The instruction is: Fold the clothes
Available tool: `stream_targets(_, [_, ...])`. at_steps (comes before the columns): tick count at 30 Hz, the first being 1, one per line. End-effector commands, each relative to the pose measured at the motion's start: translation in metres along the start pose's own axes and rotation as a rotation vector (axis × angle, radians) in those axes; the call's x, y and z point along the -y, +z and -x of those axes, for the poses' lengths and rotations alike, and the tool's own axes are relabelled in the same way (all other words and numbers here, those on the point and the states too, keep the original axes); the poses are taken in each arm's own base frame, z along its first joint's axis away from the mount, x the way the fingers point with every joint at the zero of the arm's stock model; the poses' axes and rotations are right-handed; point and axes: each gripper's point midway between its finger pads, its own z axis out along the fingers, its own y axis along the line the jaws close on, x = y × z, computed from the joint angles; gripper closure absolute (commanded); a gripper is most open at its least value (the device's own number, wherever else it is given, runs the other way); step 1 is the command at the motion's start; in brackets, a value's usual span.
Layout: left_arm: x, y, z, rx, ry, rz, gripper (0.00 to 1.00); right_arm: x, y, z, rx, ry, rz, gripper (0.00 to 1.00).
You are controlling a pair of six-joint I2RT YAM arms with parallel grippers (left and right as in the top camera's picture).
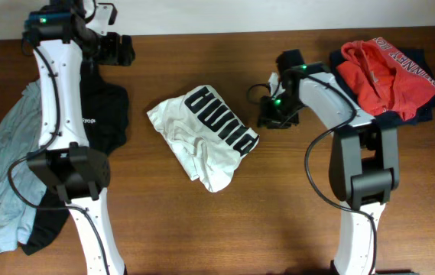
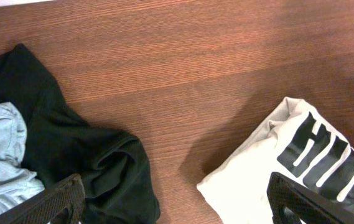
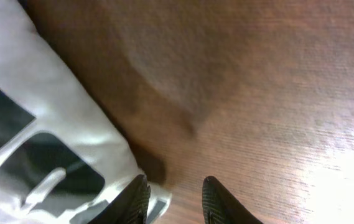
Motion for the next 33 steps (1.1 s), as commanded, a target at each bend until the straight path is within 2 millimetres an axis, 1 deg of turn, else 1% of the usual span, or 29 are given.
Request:
stream_targets(1, [-0.009, -0.017, 0.005, 0.029, -0.005, 0.065, 0.06, -0.029, 0.0, -0.013, -0.06, -0.054, 0.159, 0.62])
stream_targets(2, [-0.012, -0.017, 0.006, 0.035, -0.007, 0.069, 0.07, -0.038, -0.001, -0.016, -0.07, -0.072, 0.188, 0.58])
stream_targets(5, [-0.023, -0.02, 0.009, 0.055, -0.045, 0.08, 0.06, -0.058, -0.002, -0.023, -0.071, -0.118, 0.2, 0.5])
stream_targets(8, [-0.034, -0.022, 0.008, 0.059, -0.064, 0.091, 0.07, -0.072, 0.0, -0.027, -0.068, -0.149, 0.197, 0.45])
stream_targets(12, [-0.047, -0.025, 0.005, 0.059, -0.086, 0.103, 0.06, -0.081, 0.005, -0.033, -0.08, -0.164, 0.176, 0.41])
stream_targets(15, [-0.05, -0.025, 0.004, 0.059, -0.091, 0.105, 0.06, -0.084, 0.013, -0.038, -0.083, -0.174, 0.119, 0.34])
stream_targets(18, [-0.05, -0.025, 0.004, 0.059, -0.091, 0.106, 0.05, -0.084, 0.024, -0.043, -0.085, -0.189, 0.033, 0.31])
stream_targets(21, [-0.049, -0.025, 0.004, 0.059, -0.091, 0.105, 0.06, -0.077, 0.037, -0.048, -0.085, -0.179, -0.078, 0.31])
stream_targets(23, [-0.049, -0.025, 0.003, 0.056, -0.091, 0.105, 0.05, -0.07, 0.043, -0.048, -0.075, -0.166, -0.151, 0.31])
stream_targets(26, [-0.049, -0.025, 0.002, 0.05, -0.093, 0.103, 0.05, -0.056, 0.047, -0.045, -0.061, -0.167, -0.237, 0.32])
stream_targets(28, [-0.049, -0.025, 0.001, 0.047, -0.093, 0.103, 0.05, -0.043, 0.046, -0.041, -0.049, -0.165, -0.302, 0.32])
stream_targets(30, [-0.049, -0.025, 0.001, 0.045, -0.094, 0.103, 0.05, -0.026, 0.042, -0.034, -0.023, -0.162, -0.389, 0.32])
stream_targets(33, [-0.049, -0.025, 0.001, 0.044, -0.094, 0.102, 0.05, 0.003, 0.031, -0.019, 0.037, -0.163, -0.544, 0.32])
